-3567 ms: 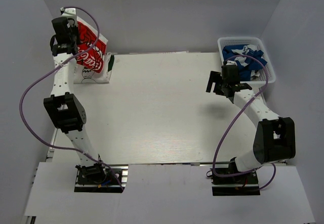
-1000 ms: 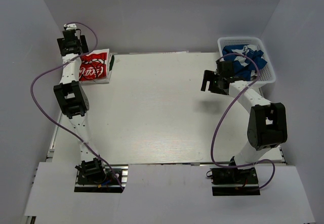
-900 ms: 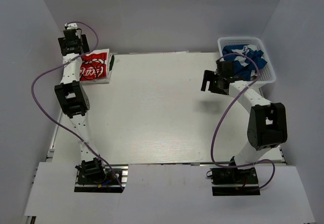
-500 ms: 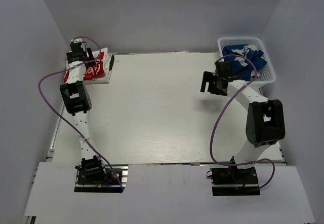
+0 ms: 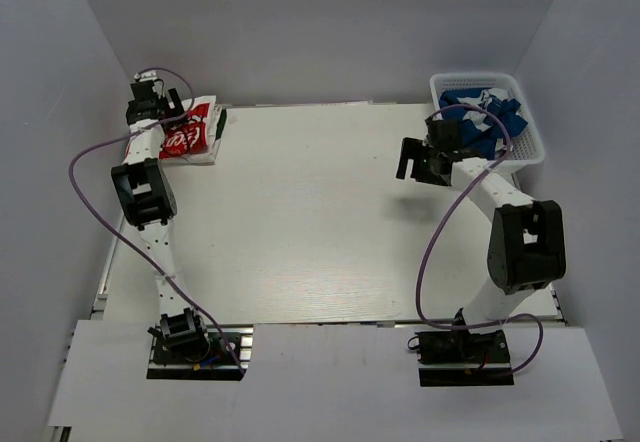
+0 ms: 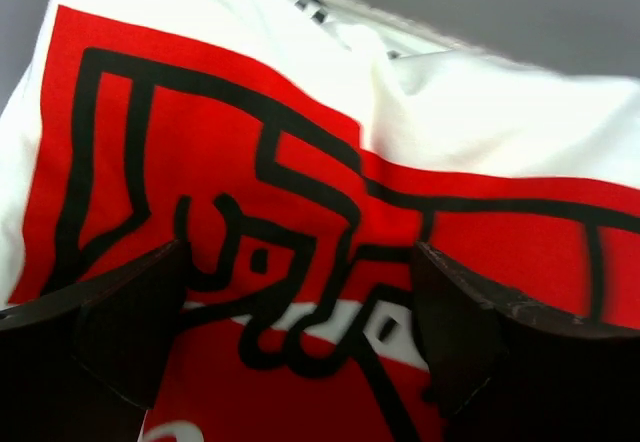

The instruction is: Fold and stack the t-shirts

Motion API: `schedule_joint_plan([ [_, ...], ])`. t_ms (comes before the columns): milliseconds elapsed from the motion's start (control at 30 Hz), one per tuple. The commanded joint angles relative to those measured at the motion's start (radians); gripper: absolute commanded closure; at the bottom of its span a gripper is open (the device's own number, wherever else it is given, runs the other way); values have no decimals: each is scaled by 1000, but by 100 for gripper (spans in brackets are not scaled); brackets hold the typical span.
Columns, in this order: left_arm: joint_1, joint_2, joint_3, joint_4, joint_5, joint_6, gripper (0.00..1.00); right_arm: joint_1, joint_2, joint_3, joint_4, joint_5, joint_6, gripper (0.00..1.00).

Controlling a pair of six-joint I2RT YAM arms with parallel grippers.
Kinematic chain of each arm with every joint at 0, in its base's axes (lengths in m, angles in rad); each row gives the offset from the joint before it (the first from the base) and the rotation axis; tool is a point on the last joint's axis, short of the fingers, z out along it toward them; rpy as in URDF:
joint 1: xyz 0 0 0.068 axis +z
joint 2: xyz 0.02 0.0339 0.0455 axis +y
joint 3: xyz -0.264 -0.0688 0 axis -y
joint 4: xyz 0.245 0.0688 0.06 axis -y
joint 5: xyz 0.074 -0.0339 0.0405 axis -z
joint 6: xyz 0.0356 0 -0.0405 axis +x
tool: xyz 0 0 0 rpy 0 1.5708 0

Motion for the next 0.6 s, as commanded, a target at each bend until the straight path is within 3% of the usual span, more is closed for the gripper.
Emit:
schedule_joint_plan([
  [0,-28,-211,-31,6,43,-26,0,5,-110,-42,45,-37,-19,10],
  [100,-46,-320,-96,6,90,-15,0,8,-171,-115,78,-94,-10,10],
  [333,-67,-498,-419,95,239,-27,0,5,-263,-214,110,-71,22,10],
  [567,-89,-449,-564,170,463,-74,0,5,-289,-242,95,-68,33,10],
])
